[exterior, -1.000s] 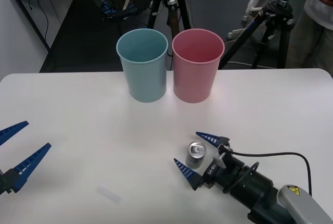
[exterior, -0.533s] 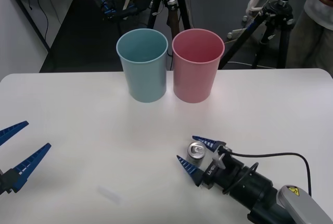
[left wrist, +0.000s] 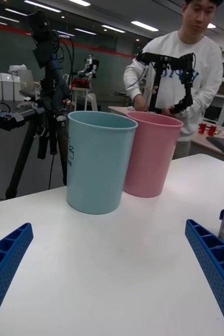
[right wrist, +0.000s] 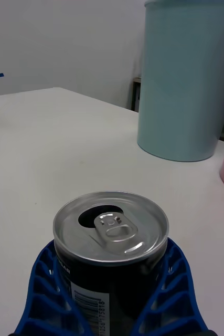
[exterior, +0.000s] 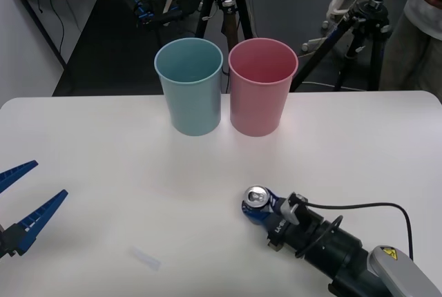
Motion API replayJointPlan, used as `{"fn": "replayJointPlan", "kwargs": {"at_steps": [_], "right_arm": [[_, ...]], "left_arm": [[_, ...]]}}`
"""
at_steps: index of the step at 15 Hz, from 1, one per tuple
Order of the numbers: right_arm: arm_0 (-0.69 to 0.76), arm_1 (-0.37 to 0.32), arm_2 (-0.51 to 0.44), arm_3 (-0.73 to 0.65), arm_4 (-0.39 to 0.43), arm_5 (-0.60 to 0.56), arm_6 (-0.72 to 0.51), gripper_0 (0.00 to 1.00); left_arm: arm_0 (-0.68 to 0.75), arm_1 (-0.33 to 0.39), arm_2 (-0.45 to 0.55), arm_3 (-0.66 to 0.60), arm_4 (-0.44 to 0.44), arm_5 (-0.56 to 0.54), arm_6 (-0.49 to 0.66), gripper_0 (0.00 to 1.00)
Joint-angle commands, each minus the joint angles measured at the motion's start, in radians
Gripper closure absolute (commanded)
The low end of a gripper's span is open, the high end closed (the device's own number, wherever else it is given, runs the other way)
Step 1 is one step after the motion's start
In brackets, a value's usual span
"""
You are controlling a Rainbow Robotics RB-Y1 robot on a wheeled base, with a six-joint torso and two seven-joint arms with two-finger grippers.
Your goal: Grasp the object on the table and drop it into the matching bin: aluminum can to the light blue bin, PET bottle to the pink bin.
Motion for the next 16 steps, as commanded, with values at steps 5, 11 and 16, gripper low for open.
{"fn": "replayJointPlan", "kwargs": {"at_steps": [5,11,16], "right_arm": [[0.025,-0.058,-0.008,-0.12,-0.08,-0.031,-0.022,1.0],[0.068,-0.153,-0.089,-0.33,-0.158,-0.023,-0.128,1.0],[0.097,-0.158,-0.219,-0.487,-0.111,-0.004,-0.341,1.0]], "left_arm": [[0.0,0.0,0.0,0.0,0.0,0.0,0.0,0.0],[0.0,0.0,0.0,0.0,0.0,0.0,0.0,0.0],[0.0,0.0,0.0,0.0,0.0,0.0,0.0,0.0]]}}
